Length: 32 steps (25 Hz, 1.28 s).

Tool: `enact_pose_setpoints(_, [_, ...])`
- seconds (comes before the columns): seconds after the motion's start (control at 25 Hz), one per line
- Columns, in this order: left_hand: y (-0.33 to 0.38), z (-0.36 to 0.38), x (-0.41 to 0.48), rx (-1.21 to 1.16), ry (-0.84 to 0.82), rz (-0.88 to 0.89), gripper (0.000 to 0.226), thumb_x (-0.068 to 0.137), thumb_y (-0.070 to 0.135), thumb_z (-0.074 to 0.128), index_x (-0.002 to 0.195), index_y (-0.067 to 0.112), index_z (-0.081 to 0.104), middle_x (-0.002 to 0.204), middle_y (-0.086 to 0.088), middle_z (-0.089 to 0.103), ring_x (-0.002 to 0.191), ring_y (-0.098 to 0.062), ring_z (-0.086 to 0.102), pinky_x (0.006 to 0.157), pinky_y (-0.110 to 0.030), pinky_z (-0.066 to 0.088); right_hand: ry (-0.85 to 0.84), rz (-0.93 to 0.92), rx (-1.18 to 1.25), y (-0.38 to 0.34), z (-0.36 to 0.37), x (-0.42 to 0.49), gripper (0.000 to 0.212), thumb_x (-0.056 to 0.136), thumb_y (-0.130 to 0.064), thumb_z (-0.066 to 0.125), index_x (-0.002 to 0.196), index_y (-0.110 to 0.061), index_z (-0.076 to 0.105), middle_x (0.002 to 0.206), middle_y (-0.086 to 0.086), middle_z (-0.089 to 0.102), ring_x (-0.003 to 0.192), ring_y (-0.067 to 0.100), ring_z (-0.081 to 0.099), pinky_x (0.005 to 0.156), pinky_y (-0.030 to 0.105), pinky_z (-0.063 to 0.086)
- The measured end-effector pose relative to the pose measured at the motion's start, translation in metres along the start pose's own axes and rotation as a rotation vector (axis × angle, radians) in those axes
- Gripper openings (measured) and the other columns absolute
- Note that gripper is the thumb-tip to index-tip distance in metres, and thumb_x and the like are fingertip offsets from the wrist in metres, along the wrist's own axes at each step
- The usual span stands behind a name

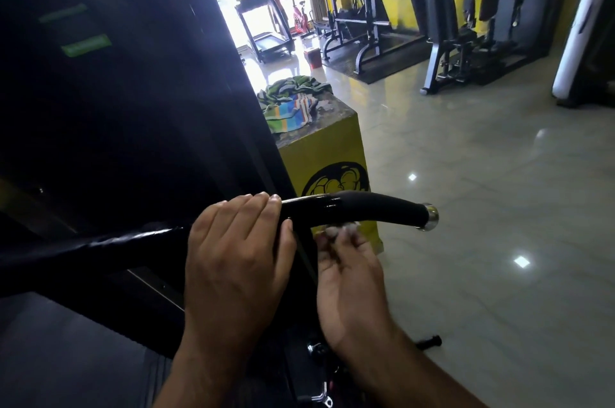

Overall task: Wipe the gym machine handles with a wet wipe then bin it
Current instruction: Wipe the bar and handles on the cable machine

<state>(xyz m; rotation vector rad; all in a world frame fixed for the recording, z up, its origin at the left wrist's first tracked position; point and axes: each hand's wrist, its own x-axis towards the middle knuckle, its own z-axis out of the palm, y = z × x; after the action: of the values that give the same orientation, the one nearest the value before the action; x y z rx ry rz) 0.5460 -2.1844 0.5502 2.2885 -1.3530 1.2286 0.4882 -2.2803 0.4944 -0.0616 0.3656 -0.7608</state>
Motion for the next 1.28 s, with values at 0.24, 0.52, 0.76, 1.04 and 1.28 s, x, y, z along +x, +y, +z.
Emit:
enact_pose_setpoints(0.24, [0.007, -0.003, 0.004, -0.020, 0.016, 0.013, 0.029, 0.093, 0.025, 0.059, 0.113, 0.006, 0.070, 0.113, -0.008, 0.070, 0.107, -0.026, 0.064, 0.101, -0.041, 0.040, -0.210, -0.826, -0.952, -0.009, -0.011, -0.006, 0.010, 0.090, -0.009, 0.065, 0.098, -0.014, 0.061, 0.102, 0.004, 0.065, 0.091, 0.009, 0.066, 0.078, 0.015, 0.053])
enact_pose_setpoints(0.52, [0.012, -0.003, 0.003, -0.023, 0.052, -0.002, 0.027, 0.093, 0.023, 0.060, 0.111, 0.005, 0.071, 0.112, -0.008, 0.071, 0.106, -0.027, 0.064, 0.101, -0.042, 0.041, -0.300, -1.162, -1.401, -0.035, 0.002, 0.008, 0.022, 0.087, -0.007, 0.068, 0.108, -0.015, 0.071, 0.103, -0.002, 0.059, 0.093, 0.016, 0.058, 0.082, 0.026, 0.053])
enact_pose_setpoints(0.76, [0.017, 0.002, -0.007, -0.012, 0.034, -0.010, 0.025, 0.093, 0.023, 0.061, 0.108, 0.007, 0.072, 0.109, -0.007, 0.071, 0.103, -0.027, 0.065, 0.098, -0.045, 0.044, -0.498, -1.060, -1.793, -0.046, 0.026, 0.032, 0.024, 0.096, -0.024, 0.047, 0.105, -0.019, 0.069, 0.101, -0.004, 0.066, 0.095, 0.012, 0.055, 0.083, 0.027, 0.043])
enact_pose_setpoints(1.04, [0.015, 0.011, -0.023, -0.019, -0.010, -0.013, 0.023, 0.094, 0.025, 0.061, 0.106, 0.009, 0.073, 0.109, -0.006, 0.072, 0.105, -0.025, 0.065, 0.101, -0.043, 0.042, -0.911, -0.248, -1.816, -0.076, 0.055, 0.047, 0.013, 0.094, -0.026, 0.062, 0.092, -0.029, 0.074, 0.090, -0.016, 0.071, 0.089, -0.003, 0.065, 0.081, 0.024, 0.053])
enact_pose_setpoints(1.28, [0.015, 0.012, -0.033, -0.033, -0.042, -0.047, 0.021, 0.093, 0.026, 0.061, 0.103, 0.012, 0.073, 0.106, -0.003, 0.073, 0.103, -0.022, 0.066, 0.102, -0.042, 0.042, -0.744, -0.049, -1.994, -0.077, 0.034, 0.059, 0.017, 0.098, -0.021, 0.054, 0.093, -0.022, 0.071, 0.093, -0.007, 0.068, 0.084, 0.005, 0.063, 0.072, 0.022, 0.049])
